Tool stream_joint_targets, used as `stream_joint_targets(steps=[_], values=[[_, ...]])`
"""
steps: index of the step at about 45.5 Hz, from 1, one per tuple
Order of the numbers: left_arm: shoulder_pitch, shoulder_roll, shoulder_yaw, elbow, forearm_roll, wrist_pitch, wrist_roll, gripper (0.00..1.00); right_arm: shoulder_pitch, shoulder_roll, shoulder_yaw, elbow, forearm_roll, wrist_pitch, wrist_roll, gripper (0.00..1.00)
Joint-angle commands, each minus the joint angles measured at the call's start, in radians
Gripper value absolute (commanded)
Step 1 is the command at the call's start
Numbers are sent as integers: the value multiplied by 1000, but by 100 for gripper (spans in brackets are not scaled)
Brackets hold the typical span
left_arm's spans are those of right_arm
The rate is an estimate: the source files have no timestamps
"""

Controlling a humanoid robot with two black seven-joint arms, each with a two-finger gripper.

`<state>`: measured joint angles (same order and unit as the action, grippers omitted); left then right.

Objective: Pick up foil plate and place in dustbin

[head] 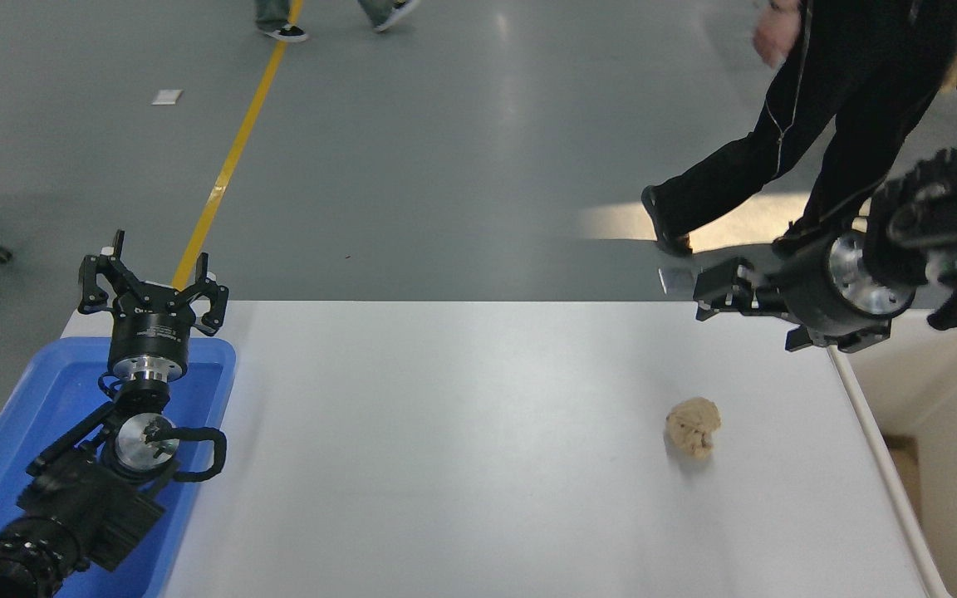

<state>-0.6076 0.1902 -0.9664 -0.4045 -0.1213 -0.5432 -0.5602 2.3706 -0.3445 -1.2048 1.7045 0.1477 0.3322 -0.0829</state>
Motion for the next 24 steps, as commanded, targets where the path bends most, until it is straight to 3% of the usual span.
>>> stream_joint_targets(steps=[1,7,24], values=[[0,0,0,0,0,0,0,99,141,59,50,41,39,111,0,100],[0,0,0,0,0,0,-1,99,147,111,51,41,98,111,0,100],[0,0,0,0,0,0,-1,99,142,127,53,41,223,102,-9,100]])
